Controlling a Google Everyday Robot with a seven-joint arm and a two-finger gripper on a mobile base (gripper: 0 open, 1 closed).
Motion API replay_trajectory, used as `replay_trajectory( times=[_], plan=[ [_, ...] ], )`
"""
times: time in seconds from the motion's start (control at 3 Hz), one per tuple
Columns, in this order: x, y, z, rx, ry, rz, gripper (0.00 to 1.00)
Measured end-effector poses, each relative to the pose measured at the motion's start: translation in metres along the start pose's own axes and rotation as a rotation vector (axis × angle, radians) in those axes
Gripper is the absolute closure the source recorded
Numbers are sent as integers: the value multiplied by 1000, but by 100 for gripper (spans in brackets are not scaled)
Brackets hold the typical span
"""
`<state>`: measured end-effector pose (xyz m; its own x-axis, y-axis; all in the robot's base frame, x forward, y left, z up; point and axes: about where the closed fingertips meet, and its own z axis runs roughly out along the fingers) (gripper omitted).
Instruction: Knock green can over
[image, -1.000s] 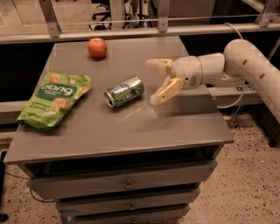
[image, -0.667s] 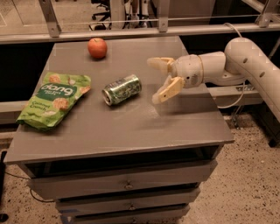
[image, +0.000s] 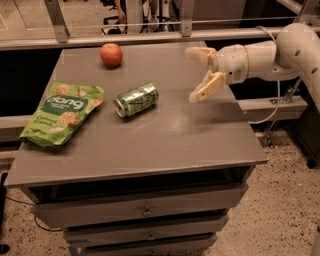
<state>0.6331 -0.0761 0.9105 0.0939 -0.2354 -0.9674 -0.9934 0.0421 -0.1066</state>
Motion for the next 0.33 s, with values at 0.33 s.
replay_trajectory(
  times=[0.33],
  plan=[
    [-9,-9,-9,23,1,-27,0]
  ],
)
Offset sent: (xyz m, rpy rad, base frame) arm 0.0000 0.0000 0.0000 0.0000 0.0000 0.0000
